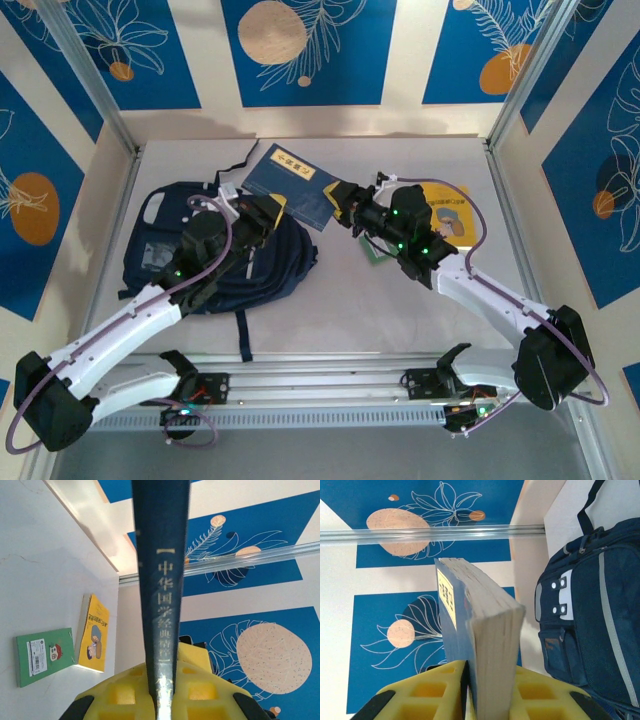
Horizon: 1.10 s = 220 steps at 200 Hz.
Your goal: Pack books, pencil case, and school supplies into a backpack
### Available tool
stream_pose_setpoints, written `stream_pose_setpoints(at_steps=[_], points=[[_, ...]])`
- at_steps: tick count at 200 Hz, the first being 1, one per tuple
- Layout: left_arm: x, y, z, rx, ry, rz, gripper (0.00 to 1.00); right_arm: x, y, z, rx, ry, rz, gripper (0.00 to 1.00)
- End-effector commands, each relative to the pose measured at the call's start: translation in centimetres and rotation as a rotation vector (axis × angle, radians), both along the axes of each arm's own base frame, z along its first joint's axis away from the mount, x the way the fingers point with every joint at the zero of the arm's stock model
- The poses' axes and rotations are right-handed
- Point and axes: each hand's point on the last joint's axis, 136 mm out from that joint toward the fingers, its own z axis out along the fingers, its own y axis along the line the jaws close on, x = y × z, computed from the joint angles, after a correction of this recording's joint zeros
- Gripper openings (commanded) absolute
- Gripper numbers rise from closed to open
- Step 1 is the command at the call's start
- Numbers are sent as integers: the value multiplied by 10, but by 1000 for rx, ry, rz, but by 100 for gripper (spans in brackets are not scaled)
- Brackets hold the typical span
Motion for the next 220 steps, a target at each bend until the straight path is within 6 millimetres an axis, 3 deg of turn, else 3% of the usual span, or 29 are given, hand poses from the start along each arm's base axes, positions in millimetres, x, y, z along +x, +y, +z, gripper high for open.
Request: stream_pose_setpoints(at_steps=[1,32,41,58,76,101,131,160,192,220], points=[[-6,-8,-5,3,21,-26,0,3,1,24,6,-89,-26,22],[-6,-13,-14,-1,67,-46,0,6,6,23,12,-105,-18,21],[-6,-12,-16,7,76,-41,0,5,6,22,10,-110,-16,16],[-7,-4,-23,46,90,-15,25,4,-1,18,-15,-112,-39,0],[-9,7,-28,130,80,9,53,1,-17,13,-72,-117,-90,0],[-12,31,-33,356,43,37,70,-5,-48,-2,-188,-105,-158,0],[-7,72,-47,665,29,85,74,-15,-87,-22,-320,-93,-211,0],[10,97,-69,874,99,34,75,-26,-114,-41,-446,-78,-212,0],[31,90,-109,1111,118,-200,76,-40,-130,-59,-501,-72,-196,0],[51,92,-138,1145,187,-301,73,-47,-141,-68,-527,-64,-196,0]])
